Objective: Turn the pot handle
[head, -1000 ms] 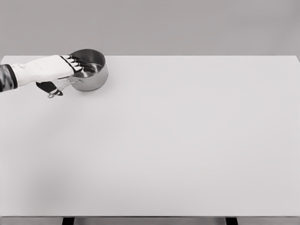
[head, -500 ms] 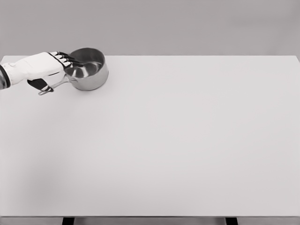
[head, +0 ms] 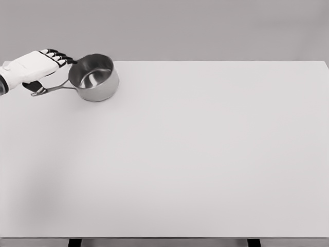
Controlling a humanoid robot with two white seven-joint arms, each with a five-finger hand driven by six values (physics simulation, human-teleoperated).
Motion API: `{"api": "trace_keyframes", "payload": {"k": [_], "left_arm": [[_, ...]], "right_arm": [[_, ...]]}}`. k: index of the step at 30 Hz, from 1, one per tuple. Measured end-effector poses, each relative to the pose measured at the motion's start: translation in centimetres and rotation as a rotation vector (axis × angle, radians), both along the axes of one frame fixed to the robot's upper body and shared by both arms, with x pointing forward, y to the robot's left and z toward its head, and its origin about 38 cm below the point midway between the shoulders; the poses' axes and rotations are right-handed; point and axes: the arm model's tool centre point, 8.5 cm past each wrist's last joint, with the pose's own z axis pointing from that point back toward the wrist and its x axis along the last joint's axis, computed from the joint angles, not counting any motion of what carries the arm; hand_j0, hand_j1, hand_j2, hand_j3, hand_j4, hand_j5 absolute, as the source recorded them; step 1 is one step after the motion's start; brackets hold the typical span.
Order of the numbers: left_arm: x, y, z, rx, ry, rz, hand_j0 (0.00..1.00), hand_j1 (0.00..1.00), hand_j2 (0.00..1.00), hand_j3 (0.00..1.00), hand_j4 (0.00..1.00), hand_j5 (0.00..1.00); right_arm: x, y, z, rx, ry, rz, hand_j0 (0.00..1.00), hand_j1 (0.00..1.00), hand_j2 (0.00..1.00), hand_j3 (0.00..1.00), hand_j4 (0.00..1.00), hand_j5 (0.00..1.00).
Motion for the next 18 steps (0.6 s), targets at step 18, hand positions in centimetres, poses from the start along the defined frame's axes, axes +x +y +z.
{"api": "trace_keyframes", "payload": {"k": [18], "left_arm": [[1.5,0.5,-1.3,0.062,-0.063,0.112,1.00,1.00,1.00,1.00,1.00,1.00]], "right_arm": [[0.0,0.0,0.0,0.000,0.000,0.000,1.00,1.00,1.00,1.00,1.00,1.00]]}}
